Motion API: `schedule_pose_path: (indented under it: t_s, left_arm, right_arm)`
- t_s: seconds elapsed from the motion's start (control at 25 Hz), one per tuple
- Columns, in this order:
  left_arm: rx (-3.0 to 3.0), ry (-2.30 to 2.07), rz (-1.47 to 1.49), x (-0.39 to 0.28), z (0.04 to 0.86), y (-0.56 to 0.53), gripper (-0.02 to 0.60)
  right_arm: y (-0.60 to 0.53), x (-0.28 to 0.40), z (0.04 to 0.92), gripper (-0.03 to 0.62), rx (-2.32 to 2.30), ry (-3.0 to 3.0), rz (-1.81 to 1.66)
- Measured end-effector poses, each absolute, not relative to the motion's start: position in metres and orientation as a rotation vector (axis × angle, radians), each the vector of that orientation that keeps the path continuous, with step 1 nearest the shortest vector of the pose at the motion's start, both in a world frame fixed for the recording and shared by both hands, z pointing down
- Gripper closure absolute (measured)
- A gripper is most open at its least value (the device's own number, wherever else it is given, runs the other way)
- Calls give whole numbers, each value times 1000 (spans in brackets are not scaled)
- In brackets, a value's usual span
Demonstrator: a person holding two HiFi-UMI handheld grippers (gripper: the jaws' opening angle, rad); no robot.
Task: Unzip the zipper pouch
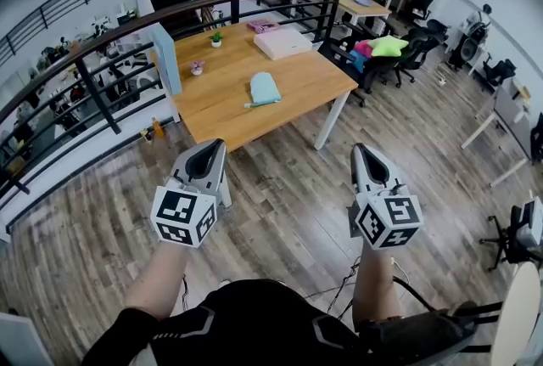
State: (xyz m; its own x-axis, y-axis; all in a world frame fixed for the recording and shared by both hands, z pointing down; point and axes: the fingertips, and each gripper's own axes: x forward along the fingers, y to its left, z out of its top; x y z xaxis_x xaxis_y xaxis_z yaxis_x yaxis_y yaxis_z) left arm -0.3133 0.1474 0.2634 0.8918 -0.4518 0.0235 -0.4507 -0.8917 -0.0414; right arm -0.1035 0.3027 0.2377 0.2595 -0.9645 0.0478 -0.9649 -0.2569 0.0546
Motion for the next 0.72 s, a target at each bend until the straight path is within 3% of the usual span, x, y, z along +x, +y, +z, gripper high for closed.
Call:
schedule_pose_path:
  t_s: [0.56,0.72]
  left_arm:
    - [-3028,710,-32,-291,261,150,551]
    - [-3035,734,14,-289,258,150,549]
  right_arm:
    - [302,-89,242,583,2410,-1893,4]
    - [300,-90,246,522,2356,-1938,7]
